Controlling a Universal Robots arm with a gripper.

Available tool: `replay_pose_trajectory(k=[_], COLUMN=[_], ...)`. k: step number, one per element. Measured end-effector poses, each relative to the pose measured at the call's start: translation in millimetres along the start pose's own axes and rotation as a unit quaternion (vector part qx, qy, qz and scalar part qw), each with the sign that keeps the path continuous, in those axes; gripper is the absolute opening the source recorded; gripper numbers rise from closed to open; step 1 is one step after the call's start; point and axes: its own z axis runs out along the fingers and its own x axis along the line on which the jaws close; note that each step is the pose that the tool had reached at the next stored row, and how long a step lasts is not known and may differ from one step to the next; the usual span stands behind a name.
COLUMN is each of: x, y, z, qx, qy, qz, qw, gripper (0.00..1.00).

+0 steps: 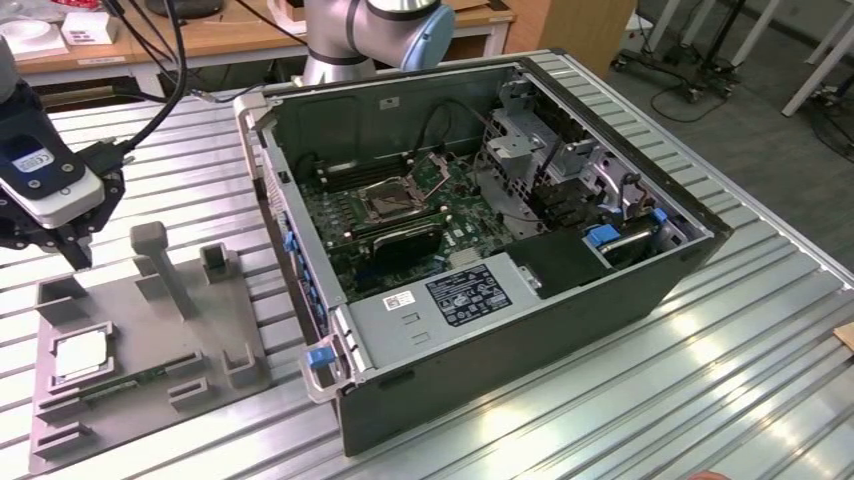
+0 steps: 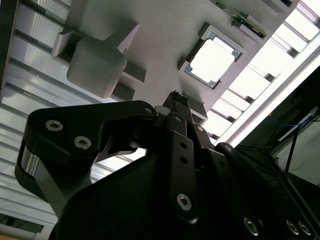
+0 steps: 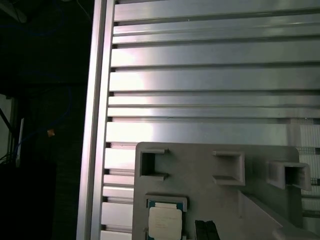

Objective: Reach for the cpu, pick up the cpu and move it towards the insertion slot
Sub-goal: 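Reach for the cpu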

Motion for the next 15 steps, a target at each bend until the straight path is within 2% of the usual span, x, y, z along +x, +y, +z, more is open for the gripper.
replay_pose_trajectory(k=[15], x=[0.0], y=[-0.1], z=[3.6], qx=[-0.0001], qy=[-0.0002], qz=[0.0], qw=[1.0], gripper=[0.1])
